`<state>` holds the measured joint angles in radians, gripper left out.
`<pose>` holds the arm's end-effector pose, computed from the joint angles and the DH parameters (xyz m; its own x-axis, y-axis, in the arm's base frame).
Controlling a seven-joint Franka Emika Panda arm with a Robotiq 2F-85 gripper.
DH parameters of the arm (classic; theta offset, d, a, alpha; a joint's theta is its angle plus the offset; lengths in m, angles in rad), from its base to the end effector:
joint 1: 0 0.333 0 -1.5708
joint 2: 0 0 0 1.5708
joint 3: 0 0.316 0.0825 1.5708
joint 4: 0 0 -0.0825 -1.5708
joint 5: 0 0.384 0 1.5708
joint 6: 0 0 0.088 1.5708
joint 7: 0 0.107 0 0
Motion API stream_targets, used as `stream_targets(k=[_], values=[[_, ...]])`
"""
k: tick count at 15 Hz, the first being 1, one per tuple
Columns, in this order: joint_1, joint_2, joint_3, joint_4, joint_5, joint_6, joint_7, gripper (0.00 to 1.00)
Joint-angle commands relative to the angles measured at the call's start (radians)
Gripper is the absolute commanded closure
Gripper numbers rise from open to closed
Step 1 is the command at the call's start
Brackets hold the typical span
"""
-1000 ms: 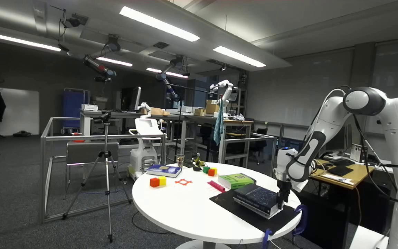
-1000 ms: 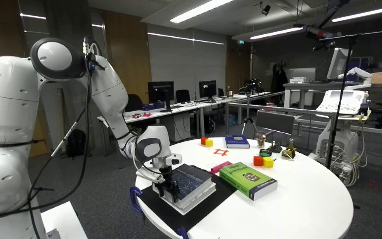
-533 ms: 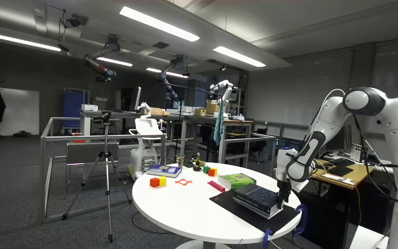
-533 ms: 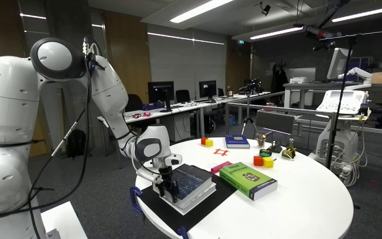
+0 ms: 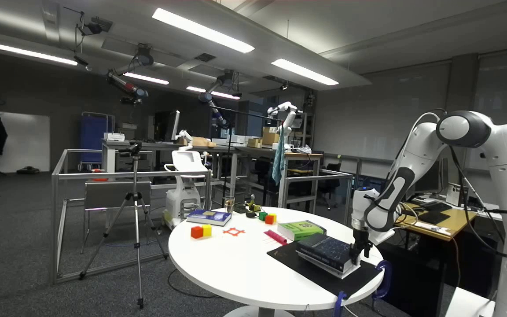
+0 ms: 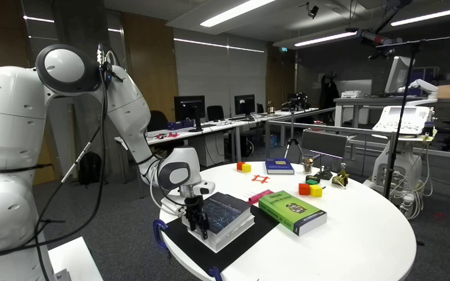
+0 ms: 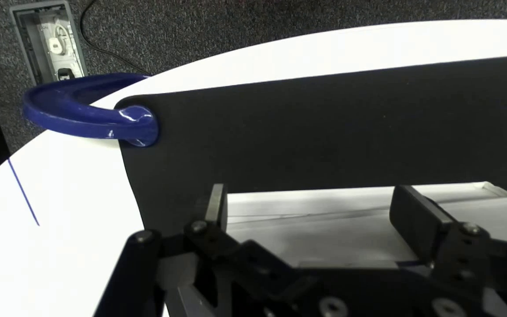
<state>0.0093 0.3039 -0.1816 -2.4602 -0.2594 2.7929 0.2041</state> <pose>0.4760 -0.0752 0.1801 0.9919 -0.1214 0.0385 -0.1257 -0.9817 0.1429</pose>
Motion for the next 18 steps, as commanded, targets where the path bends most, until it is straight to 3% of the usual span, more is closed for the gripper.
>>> stream_targets(k=[1, 7, 12, 18], values=[[0.041, 0.021, -0.039, 0.026, -0.018, 0.031, 0.079, 0.0], [0.076, 0.018, -0.059, 0.017, -0.035, 0.0, 0.117, 0.0], [0.105, -0.039, -0.023, -0.007, -0.035, -0.098, 0.083, 0.0], [0.135, -0.04, 0.03, 0.009, -0.035, -0.09, 0.094, 0.0]])
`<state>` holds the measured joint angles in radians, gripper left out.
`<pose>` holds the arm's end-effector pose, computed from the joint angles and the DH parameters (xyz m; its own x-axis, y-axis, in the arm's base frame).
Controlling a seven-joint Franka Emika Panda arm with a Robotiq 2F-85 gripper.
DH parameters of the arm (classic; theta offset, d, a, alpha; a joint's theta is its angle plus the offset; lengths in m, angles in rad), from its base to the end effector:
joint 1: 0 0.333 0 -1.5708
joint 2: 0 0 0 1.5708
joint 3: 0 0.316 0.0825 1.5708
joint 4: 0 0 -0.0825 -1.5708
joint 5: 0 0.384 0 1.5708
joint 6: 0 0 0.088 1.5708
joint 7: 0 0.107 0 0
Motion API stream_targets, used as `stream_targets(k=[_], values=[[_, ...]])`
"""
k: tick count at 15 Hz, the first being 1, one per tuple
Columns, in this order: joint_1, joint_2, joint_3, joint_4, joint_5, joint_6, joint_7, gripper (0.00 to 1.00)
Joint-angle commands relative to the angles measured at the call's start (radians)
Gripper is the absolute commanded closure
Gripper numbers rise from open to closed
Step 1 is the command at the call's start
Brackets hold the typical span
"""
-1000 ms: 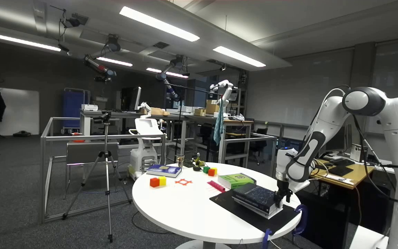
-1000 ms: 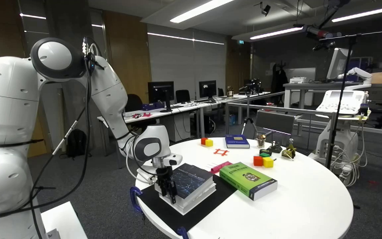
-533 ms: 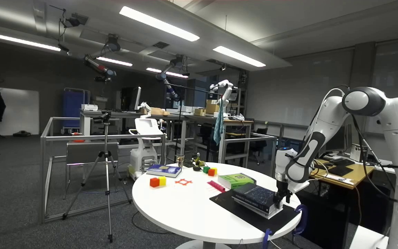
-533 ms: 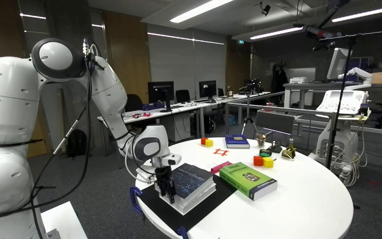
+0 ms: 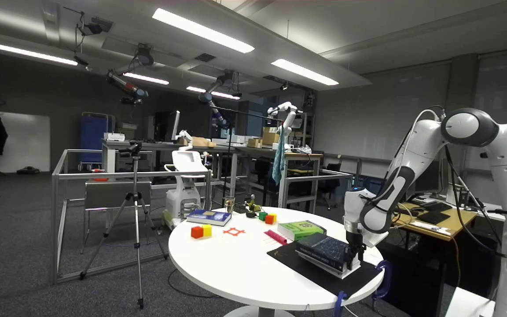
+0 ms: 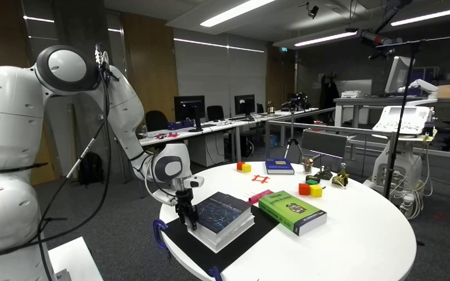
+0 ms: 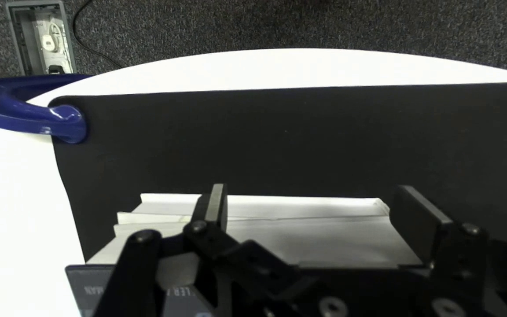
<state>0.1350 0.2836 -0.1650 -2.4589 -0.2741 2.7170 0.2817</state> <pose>0.4773 -0.0083 0.1832 0.9985 -0.0544 -0.0029 -0.0532 -0.9861 0.1572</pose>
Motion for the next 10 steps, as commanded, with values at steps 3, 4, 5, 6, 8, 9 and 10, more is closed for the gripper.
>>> stream_targets(k=[3, 4, 5, 6, 8, 9, 10], values=[[0.018, -0.011, 0.019, 0.015, -0.024, 0.001, 0.029, 0.0], [0.019, -0.01, 0.019, 0.016, -0.027, 0.007, 0.032, 0.0], [0.02, -0.008, 0.015, 0.017, -0.032, 0.011, 0.038, 0.0], [0.022, -0.006, 0.011, 0.018, -0.037, 0.016, 0.045, 0.0], [0.027, -0.002, -0.003, 0.02, -0.061, 0.033, 0.065, 0.0], [0.031, 0.0, -0.013, 0.018, -0.082, 0.052, 0.087, 0.0], [0.035, 0.001, -0.02, 0.019, -0.101, 0.063, 0.109, 0.0]])
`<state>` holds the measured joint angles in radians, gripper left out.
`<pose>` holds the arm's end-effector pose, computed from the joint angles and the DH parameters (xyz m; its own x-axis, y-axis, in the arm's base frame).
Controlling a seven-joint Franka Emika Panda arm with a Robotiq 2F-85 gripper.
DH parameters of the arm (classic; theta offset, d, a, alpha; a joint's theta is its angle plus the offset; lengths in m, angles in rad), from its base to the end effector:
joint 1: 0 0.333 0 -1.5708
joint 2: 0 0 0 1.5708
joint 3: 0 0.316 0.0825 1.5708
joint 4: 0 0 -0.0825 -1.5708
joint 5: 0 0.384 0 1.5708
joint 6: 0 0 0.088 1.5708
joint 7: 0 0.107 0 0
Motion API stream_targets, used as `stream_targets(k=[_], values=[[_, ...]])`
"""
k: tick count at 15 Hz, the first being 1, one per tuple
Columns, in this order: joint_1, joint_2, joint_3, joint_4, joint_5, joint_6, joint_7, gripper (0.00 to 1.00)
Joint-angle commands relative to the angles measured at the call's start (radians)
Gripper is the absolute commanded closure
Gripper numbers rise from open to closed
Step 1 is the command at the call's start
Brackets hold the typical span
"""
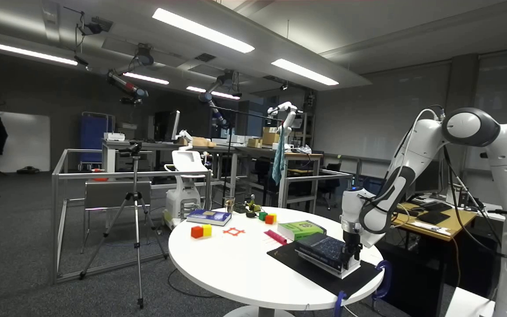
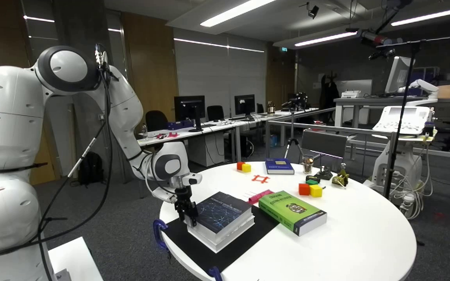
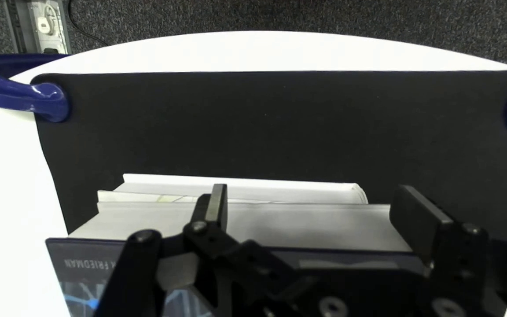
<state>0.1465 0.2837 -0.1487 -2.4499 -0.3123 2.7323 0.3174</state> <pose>0.4823 0.0074 0.1868 0.9994 -0.0246 0.0242 -0.0282 -0.9863 0.1627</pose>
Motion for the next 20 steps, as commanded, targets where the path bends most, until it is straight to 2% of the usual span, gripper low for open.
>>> stream_targets(k=[1, 6, 10, 13, 20], values=[[0.026, 0.002, -0.044, 0.009, -0.078, 0.062, 0.093, 0.0], [0.046, -0.001, -0.079, 0.005, -0.147, 0.066, 0.154, 0.0], [0.036, -0.047, -0.052, -0.007, -0.126, -0.04, 0.091, 0.0], [0.031, -0.118, -0.022, -0.014, -0.109, -0.162, 0.102, 0.0], [0.001, -0.292, 0.084, 0.024, -0.113, -0.307, 0.148, 0.0]])
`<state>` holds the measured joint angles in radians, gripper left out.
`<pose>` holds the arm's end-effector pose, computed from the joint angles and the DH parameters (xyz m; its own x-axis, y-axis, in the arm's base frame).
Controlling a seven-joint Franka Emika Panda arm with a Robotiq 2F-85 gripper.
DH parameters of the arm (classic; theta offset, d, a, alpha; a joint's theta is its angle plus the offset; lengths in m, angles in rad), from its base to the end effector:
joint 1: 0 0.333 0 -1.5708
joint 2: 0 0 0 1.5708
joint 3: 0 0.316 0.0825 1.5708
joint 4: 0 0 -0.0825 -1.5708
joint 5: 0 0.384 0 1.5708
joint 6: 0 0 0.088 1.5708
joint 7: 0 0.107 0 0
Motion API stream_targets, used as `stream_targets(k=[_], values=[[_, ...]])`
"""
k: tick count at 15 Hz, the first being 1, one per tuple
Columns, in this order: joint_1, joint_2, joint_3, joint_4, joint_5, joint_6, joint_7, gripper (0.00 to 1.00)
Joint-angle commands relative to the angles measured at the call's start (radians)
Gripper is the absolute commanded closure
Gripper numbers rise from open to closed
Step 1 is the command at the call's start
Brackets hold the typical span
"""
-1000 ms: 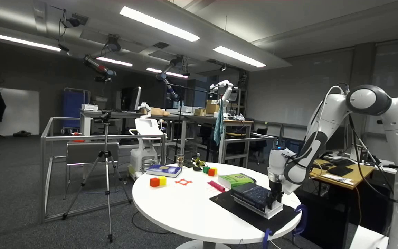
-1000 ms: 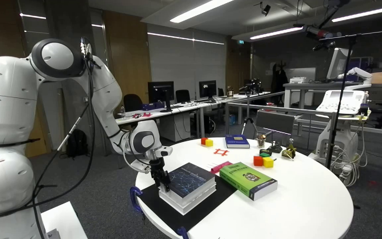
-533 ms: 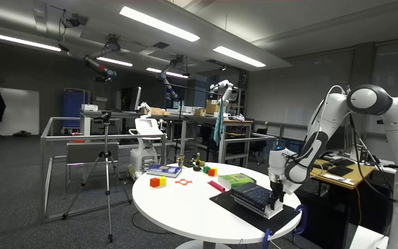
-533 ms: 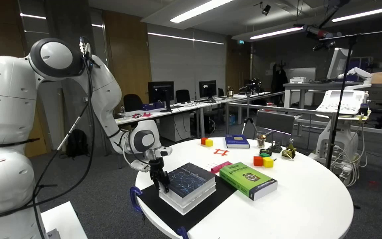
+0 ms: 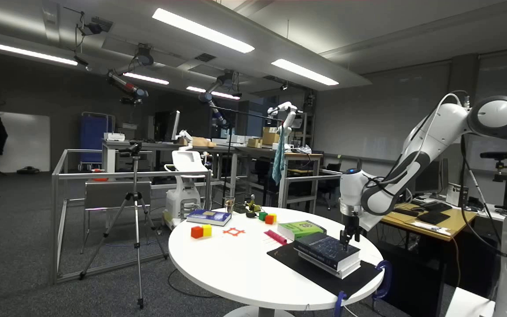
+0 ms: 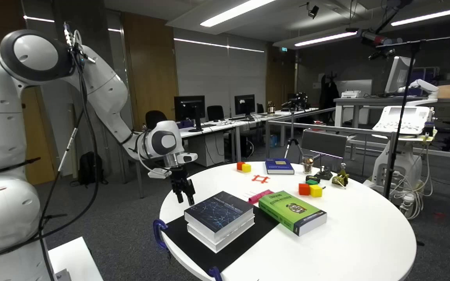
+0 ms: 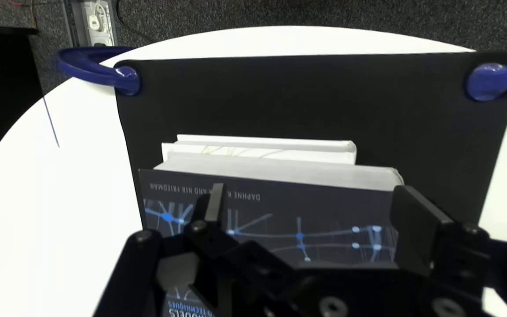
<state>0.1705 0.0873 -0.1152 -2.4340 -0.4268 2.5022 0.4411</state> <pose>0.4847 0.0292 0.2673 0.9983 -0.0322 0.0491 -0.0436 -0.9664 0.2532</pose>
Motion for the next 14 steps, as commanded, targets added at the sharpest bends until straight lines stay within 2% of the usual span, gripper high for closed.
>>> stream_targets(k=[1, 7, 14], values=[[-0.027, -0.124, 0.066, 0.014, -0.001, -0.092, 0.033, 0.0], [-0.068, -0.294, 0.139, 0.061, 0.058, -0.246, 0.004, 0.0], [-0.123, -0.452, 0.173, 0.059, 0.088, -0.41, -0.031, 0.0]])
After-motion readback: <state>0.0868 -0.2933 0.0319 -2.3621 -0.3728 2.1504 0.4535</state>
